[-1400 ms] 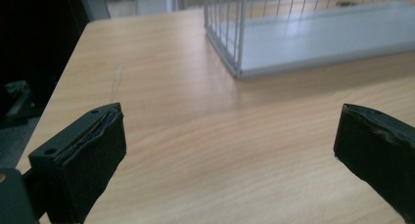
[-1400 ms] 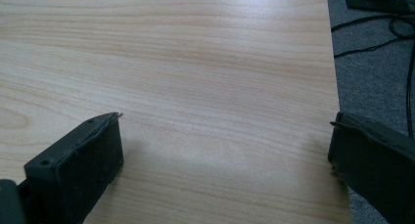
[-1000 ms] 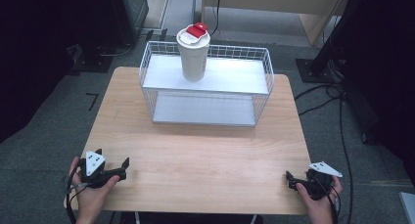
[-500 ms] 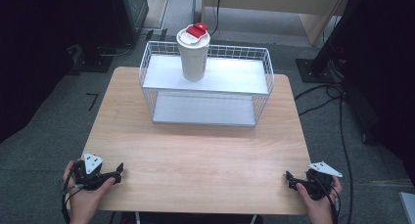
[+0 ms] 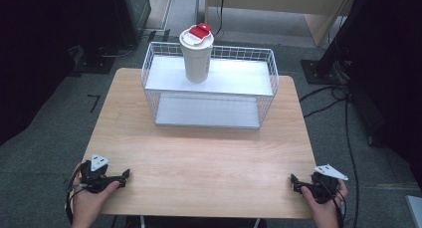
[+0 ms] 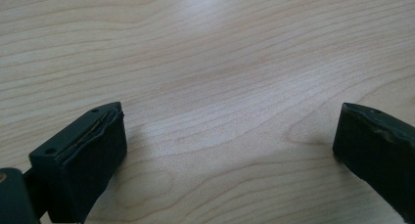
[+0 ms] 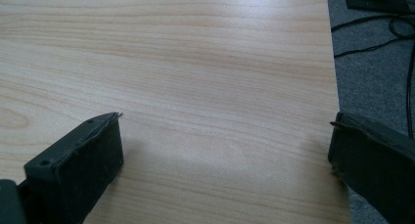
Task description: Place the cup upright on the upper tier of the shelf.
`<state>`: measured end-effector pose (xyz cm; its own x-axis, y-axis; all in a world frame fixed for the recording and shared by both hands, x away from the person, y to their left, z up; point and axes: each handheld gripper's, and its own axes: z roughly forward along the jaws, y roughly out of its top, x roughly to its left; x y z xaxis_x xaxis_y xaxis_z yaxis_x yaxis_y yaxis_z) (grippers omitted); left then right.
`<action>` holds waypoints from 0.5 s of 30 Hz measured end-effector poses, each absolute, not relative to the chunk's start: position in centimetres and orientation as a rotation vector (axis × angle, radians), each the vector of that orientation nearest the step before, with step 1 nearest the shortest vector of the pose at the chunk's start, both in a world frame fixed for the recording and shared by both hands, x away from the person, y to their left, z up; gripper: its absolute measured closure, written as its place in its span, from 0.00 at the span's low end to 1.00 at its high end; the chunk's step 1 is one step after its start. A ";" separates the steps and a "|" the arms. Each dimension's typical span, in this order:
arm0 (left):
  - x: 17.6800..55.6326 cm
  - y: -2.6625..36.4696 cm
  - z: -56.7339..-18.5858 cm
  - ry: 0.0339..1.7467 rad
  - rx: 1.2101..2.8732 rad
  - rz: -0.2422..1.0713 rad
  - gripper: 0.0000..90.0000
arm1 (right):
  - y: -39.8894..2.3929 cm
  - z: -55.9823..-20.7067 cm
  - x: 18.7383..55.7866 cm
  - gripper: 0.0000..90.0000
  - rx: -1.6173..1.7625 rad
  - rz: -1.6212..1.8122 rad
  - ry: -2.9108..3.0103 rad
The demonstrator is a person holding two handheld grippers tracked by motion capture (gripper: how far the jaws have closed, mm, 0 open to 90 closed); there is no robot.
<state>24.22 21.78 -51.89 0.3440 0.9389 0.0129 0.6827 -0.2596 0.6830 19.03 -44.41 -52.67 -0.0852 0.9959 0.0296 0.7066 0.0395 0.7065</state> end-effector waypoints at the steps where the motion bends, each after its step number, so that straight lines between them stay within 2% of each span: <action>1: 24.2 21.8 -51.9 1.414 2.029 0.573 0.00 | -44.4 -52.7 19.0 0.00 1.714 0.793 1.844; 7: 24.2 21.6 -51.9 1.444 2.013 0.585 0.00 | -44.4 -52.7 19.0 0.00 1.714 0.793 1.844; 15: 23.9 20.0 -51.9 1.616 1.902 0.651 0.00 | -44.4 -52.7 19.0 0.00 1.714 0.793 1.844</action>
<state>23.89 20.02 -51.91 0.1573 0.9875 0.0097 0.7183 -0.1211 0.6851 19.02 -44.41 -52.67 -0.0856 0.9959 0.0300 0.7068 0.0395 0.7063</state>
